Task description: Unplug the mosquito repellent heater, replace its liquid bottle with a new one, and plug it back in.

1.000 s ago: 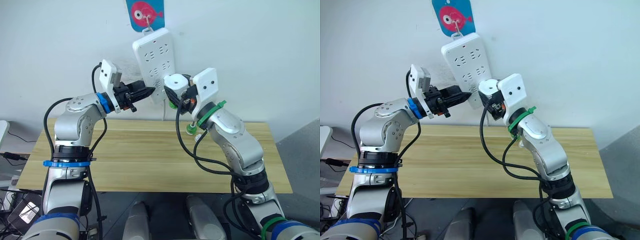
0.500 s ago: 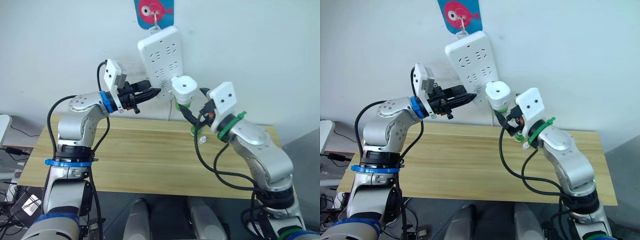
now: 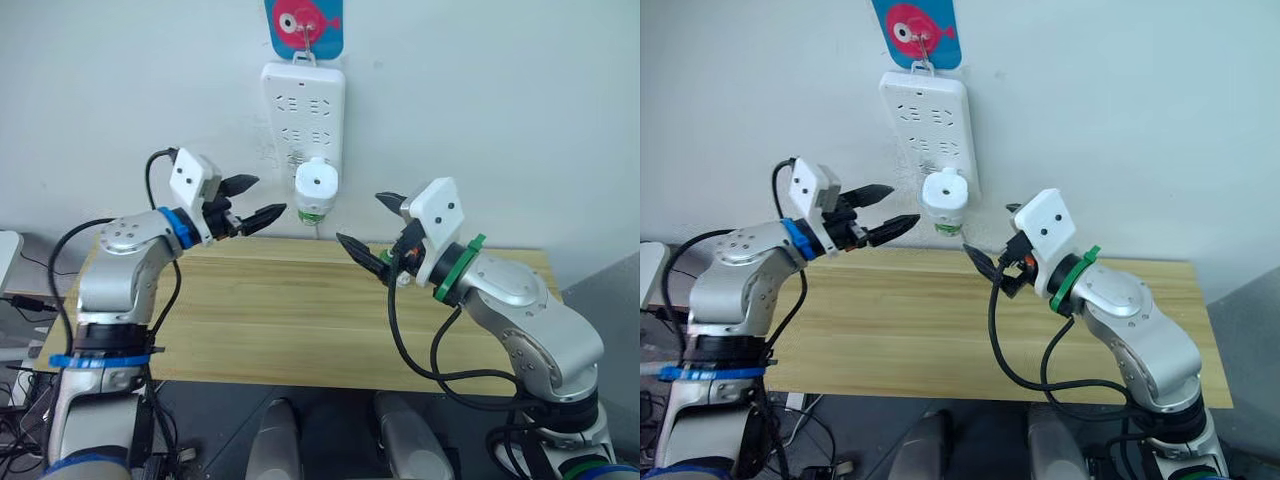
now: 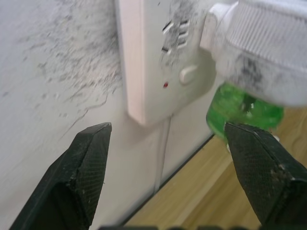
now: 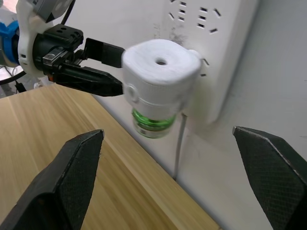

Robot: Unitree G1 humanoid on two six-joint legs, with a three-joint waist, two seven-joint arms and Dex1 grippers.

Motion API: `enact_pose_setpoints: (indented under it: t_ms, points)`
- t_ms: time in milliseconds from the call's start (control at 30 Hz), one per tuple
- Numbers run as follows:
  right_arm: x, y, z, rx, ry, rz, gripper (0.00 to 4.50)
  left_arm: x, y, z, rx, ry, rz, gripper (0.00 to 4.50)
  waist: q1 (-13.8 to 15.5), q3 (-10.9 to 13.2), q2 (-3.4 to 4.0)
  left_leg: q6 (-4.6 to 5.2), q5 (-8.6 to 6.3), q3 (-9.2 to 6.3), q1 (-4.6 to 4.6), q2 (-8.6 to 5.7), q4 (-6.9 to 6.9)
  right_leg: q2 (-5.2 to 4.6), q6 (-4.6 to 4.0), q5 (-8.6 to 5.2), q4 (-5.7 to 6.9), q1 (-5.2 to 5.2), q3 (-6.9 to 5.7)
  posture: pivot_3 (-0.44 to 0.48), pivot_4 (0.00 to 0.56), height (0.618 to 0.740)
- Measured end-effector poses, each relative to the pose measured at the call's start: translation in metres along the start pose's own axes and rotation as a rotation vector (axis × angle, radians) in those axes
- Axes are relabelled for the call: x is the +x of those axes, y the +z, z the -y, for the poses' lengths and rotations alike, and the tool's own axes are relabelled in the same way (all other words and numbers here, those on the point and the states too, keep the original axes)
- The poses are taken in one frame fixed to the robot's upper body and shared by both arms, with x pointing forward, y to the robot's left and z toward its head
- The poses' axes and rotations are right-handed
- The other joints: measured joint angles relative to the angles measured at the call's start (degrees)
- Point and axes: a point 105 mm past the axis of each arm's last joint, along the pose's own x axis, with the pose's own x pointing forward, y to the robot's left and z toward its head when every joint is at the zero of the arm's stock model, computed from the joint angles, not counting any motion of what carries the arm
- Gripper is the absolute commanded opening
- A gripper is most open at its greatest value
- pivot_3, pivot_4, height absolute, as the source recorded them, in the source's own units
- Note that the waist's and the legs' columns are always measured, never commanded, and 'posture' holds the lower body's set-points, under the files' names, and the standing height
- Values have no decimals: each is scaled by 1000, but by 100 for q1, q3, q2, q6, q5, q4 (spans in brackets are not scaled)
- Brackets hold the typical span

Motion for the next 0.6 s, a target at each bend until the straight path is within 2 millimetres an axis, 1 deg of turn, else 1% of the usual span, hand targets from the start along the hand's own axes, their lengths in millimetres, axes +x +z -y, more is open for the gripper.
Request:
enact_pose_setpoints:
  t_ms: [33,67,100,167,200,300,433,467,533,600]
  points:
    - [0,0,-2,0,8,1,4500,-7,-3,4,8,1,-8,3962,-1,0,0,0,0,1,0,0,-3,-1,0,0,-2,0,1,-18,251,697]
    - [1,-1,-5,1,17,1,4139,-13,-7,10,17,-4,-21,4009,-3,0,0,0,0,2,0,2,-7,-2,0,0,-4,0,1,-11,252,697]
    - [2,-2,-8,2,25,0,3912,-19,-13,17,25,-14,-37,4009,2,0,0,0,0,2,1,2,-10,-2,0,0,-5,0,1,-6,253,697]
    - [4,-2,-11,6,32,11,3279,-26,-19,31,27,-32,-49,4009,23,1,-2,1,-1,-2,1,3,-11,-1,0,0,-5,0,-2,-6,253,697]
    - [5,-1,-13,4,36,19,2883,-29,-21,40,21,-46,-46,4009,33,1,-2,1,-1,0,1,1,-11,-3,0,0,-4,0,0,-1,253,697]
    - [10,0,-16,-6,28,38,1772,-37,-20,68,33,-54,7,4009,76,1,-4,-1,0,2,2,1,-10,-5,0,0,-4,1,3,-2,253,697]
    - [17,-1,-12,-9,-9,49,308,-48,-21,93,30,3,60,4009,149,0,-5,-2,1,3,3,1,-8,-4,0,0,-5,1,6,-4,251,697]
    - [20,-2,-11,-7,-20,51,21,-52,-22,98,31,17,63,4009,152,-1,-6,-2,1,3,3,1,-7,-4,0,0,-5,1,6,-3,252,697]
    - [24,-3,-8,-4,-41,54,21,-54,-21,105,41,33,73,4009,156,-1,-6,-2,1,2,4,1,-7,-3,0,0,-4,1,5,-3,252,697]
    - [27,-4,-6,-7,-56,51,21,-56,-17,107,59,49,87,4009,188,-1,-6,-2,1,1,4,0,-7,-2,0,0,-4,1,3,1,250,697]
